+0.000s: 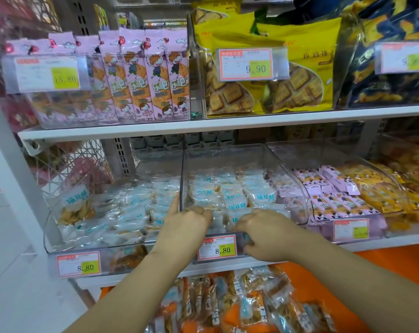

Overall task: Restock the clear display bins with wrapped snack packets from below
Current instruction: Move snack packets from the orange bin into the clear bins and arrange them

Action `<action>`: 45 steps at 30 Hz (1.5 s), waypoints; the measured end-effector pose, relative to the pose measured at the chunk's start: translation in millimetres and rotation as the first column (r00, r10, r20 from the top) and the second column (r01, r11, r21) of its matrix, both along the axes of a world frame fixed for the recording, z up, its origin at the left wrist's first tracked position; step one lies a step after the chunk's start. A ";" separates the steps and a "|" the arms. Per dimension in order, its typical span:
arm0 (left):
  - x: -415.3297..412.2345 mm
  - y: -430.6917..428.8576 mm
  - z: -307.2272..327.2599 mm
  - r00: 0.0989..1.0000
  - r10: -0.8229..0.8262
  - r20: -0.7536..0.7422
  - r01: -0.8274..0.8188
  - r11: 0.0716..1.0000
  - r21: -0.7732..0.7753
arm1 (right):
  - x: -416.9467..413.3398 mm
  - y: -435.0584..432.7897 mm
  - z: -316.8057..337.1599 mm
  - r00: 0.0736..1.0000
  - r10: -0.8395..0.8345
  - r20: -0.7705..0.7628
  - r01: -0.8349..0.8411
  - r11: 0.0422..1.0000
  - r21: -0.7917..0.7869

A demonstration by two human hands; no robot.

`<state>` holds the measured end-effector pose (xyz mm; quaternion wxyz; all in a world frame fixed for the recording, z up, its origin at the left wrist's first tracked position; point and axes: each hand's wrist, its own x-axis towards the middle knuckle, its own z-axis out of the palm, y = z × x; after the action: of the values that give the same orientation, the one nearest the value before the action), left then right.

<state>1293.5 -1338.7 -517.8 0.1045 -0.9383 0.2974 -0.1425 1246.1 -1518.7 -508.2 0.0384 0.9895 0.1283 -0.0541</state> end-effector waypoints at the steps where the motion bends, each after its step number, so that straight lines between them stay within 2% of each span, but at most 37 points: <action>1: 0.2 0.2 -0.6 1.000 0.002 -0.006 -0.002 1.000 -0.010 | 1.8 1.1 -0.7 1.000 0.009 0.004 -0.008 1.000 -0.023; 4: 0.4 4.1 0.0 1.000 0.002 -0.026 -0.002 1.000 -0.008 | -0.1 -1.2 1.9 1.000 0.005 -0.020 -0.004 1.000 0.020; 7: -1.6 6.8 2.3 0.999 -0.019 -0.045 0.018 1.000 -0.020 | -12.0 -13.6 14.6 0.998 -0.047 -0.050 0.056 0.979 0.198; 9: -2.9 6.8 1.6 0.999 -0.034 0.000 0.034 0.996 -0.078 | -21.2 -28.5 24.7 0.992 -0.122 0.031 0.108 0.948 0.300; 12: -5.0 -2.3 3.6 0.988 -0.128 0.084 0.146 0.957 -0.250 | -28.7 -50.7 29.8 0.942 -0.294 0.164 0.225 0.911 0.346; 15: -5.5 -26.0 9.4 0.971 -0.209 -0.113 0.155 0.917 -0.366 | -24.6 -53.6 22.3 0.938 -0.323 0.126 0.274 0.913 0.301; 17: 2.2 -43.9 10.9 0.944 -0.186 -0.271 0.086 0.936 -0.342 | -13.5 -50.6 18.3 0.944 -0.320 0.079 0.293 0.924 0.246; 21: 21.8 -57.8 9.4 0.813 -0.083 -0.577 -0.066 0.970 -0.232 | 11.7 -52.6 21.9 0.949 -0.306 -0.071 0.314 0.934 0.172; 24: 29.9 -58.9 6.8 0.801 -0.058 -0.596 -0.072 0.979 -0.192 | 23.8 -53.7 19.4 0.945 -0.317 -0.085 0.326 0.937 0.124; 30: 34.4 -64.0 5.0 0.743 -0.036 -0.669 -0.137 0.969 -0.205 | 29.7 -52.1 3.1 0.967 -0.255 0.019 0.253 0.965 0.073; 35: 29.5 -67.1 4.5 0.762 -0.025 -0.647 -0.196 0.943 -0.268 | 20.8 -52.7 7.3 0.962 -0.271 0.026 0.268 0.959 0.087; 38: 20.7 -59.9 4.7 0.802 -0.073 -0.593 -0.168 0.925 -0.341 | 5.4 -47.3 14.7 0.951 -0.283 0.129 0.274 0.958 0.084; 41: 4.8 -48.4 3.3 0.903 -0.067 -0.425 -0.092 0.935 -0.342 | -15.5 -36.8 15.2 0.950 -0.221 0.219 0.196 0.972 0.131; 43: -7.8 -39.6 -1.1 0.952 -0.046 -0.303 -0.052 0.950 -0.307 | -29.2 -24.7 8.2 0.975 -0.139 0.172 0.108 0.979 0.174; 45: -18.4 -30.4 -6.8 0.964 -0.009 -0.265 -0.060 0.966 -0.250 | -35.2 -16.4 -3.3 0.991 -0.071 0.117 0.053 0.988 0.147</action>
<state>1275.0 -1369.1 -524.6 -0.0560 -0.9582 0.2756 -0.0522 1210.9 -1535.1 -511.5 -0.0268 0.9947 0.0985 0.0143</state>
